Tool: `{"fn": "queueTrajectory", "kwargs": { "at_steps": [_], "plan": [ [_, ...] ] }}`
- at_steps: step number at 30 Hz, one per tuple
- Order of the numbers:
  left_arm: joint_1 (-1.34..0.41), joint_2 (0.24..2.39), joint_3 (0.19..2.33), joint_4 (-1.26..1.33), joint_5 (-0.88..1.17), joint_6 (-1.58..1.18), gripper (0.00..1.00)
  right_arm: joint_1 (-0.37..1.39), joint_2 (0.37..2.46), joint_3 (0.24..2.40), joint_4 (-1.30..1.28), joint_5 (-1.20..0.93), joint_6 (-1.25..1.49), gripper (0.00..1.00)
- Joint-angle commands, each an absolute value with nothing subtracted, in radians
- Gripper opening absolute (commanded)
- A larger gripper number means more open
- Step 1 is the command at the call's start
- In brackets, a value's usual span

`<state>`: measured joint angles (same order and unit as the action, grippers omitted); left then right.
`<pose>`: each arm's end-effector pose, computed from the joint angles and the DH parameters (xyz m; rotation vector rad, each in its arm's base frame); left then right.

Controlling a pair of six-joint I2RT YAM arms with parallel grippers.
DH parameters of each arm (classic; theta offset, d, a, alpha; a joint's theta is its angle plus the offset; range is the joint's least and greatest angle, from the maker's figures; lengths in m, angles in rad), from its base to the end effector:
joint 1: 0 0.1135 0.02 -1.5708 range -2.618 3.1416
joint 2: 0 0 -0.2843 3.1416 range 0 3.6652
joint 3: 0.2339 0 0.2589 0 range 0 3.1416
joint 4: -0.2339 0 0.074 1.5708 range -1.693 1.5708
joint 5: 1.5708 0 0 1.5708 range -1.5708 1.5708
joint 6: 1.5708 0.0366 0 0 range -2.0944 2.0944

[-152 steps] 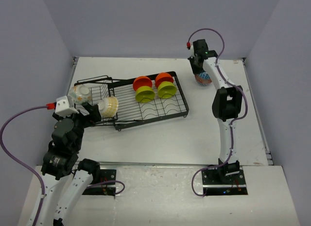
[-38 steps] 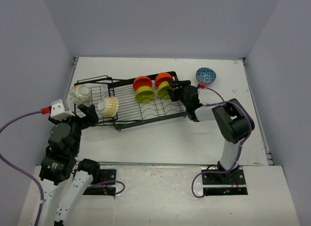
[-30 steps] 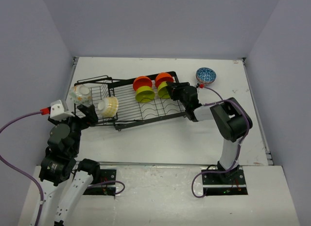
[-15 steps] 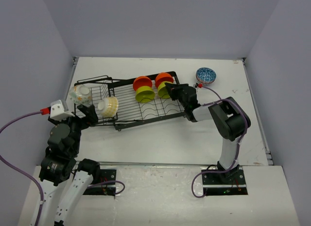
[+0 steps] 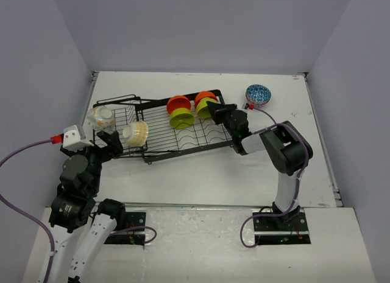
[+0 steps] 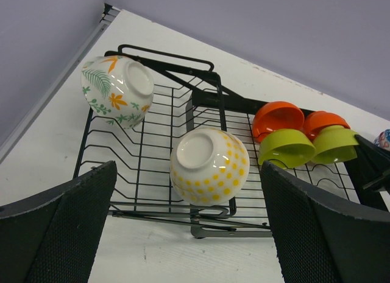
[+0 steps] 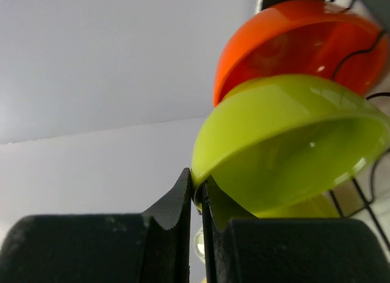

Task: Unload the bowls from the dish rack

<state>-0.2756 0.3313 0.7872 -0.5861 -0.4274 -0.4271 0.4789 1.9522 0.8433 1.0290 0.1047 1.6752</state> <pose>0.0592 -0.0010 0.3568 -0.4414 1.6333 -0.1633 0.3584 0.1818 0.1698 1.1436 1.5154 1.4943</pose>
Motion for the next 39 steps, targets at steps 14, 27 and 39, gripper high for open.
{"fn": "queueTrajectory", "kwargs": {
  "at_steps": [14, 27, 39],
  "plan": [
    [-0.268, 0.342, 0.79, -0.566, -0.448, -0.431, 1.0, 0.48, 1.818, 0.793, 1.347, 0.005, 1.626, 0.0],
    [-0.268, 0.35, 0.792, -0.566, -0.445, -0.431, 1.0, 0.23, 1.316, 0.63, 0.986, -0.144, 1.346, 0.0],
    [-0.268, 0.334, 0.792, -0.565, -0.445, -0.43, 1.0, 0.019, 1.412, 1.345, -0.372, 0.278, 0.362, 0.0]
  ]
}}
